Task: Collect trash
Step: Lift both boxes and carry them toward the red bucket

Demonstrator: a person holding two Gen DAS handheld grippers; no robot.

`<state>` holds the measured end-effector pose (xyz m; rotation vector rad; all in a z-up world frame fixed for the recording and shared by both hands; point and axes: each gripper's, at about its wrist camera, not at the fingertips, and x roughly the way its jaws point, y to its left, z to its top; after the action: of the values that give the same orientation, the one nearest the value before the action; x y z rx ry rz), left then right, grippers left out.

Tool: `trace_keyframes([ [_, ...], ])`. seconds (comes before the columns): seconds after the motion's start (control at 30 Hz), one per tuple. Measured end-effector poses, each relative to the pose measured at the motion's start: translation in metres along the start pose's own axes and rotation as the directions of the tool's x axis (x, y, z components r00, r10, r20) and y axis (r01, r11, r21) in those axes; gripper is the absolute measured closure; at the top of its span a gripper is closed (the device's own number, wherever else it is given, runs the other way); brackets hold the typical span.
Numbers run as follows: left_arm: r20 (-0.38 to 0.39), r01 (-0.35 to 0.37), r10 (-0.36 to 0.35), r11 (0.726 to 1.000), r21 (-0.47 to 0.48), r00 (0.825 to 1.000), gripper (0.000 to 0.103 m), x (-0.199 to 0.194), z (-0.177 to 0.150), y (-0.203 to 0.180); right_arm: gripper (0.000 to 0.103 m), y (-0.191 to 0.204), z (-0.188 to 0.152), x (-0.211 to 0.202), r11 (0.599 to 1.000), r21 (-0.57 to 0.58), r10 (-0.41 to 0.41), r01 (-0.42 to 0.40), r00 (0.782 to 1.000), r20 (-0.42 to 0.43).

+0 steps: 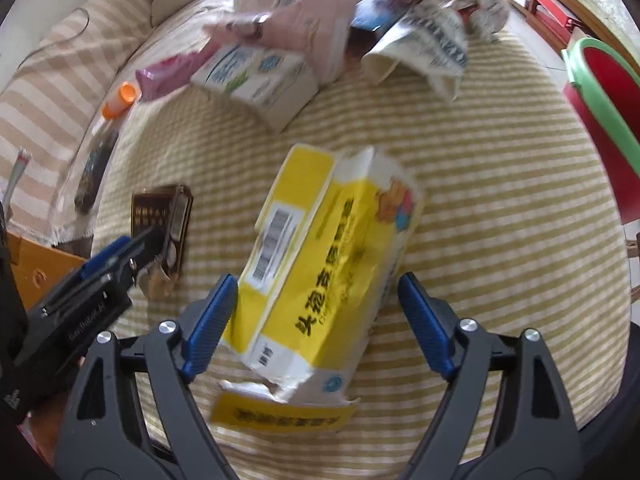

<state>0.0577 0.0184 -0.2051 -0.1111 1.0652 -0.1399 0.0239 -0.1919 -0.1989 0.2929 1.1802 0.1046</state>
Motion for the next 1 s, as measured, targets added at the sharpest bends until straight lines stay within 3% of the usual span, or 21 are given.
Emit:
trace_keyframes([
  [0.03, -0.005, 0.008, -0.008, 1.000, -0.012, 1.000, 0.085, 0.000, 0.000, 0.003, 0.023, 0.003, -0.001, 0.000, 1.000, -0.016, -0.010, 0.010, 1.000, 0.011],
  [0.13, -0.002, 0.029, -0.029, 0.999, -0.041, 1.000, 0.088, -0.002, 0.002, 0.009, 0.041, 0.002, -0.001, -0.004, 1.000, -0.015, 0.019, -0.018, 0.999, 0.028],
  [0.2, 0.013, 0.032, -0.031, 0.999, -0.041, 0.999, 0.089, -0.007, 0.003, 0.010, 0.047, -0.004, 0.000, -0.009, 0.999, -0.009, 0.035, -0.035, 0.999, 0.036],
  [0.23, 0.025, 0.036, -0.035, 0.998, -0.042, 0.999, 0.089, -0.011, 0.004, 0.009, 0.062, -0.006, 0.001, -0.012, 0.999, -0.007, 0.037, -0.037, 0.998, 0.044],
  [0.27, 0.040, 0.040, -0.038, 0.998, -0.041, 0.998, 0.089, -0.015, 0.005, 0.007, 0.064, -0.011, 0.002, -0.019, 0.998, 0.006, 0.058, -0.059, 0.996, 0.069],
  [0.57, 0.176, 0.067, -0.068, 0.998, 0.016, 0.982, 0.090, -0.063, 0.028, -0.022, 0.064, -0.040, 0.015, -0.076, 0.995, 0.052, 0.076, -0.090, 0.970, 0.232],
  [1.0, 0.265, 0.116, -0.148, 0.984, 0.132, 0.953, 0.090, -0.106, 0.047, -0.080, 0.064, -0.063, 0.028, -0.135, 0.998, 0.037, 0.027, -0.047, 0.908, 0.418],
])
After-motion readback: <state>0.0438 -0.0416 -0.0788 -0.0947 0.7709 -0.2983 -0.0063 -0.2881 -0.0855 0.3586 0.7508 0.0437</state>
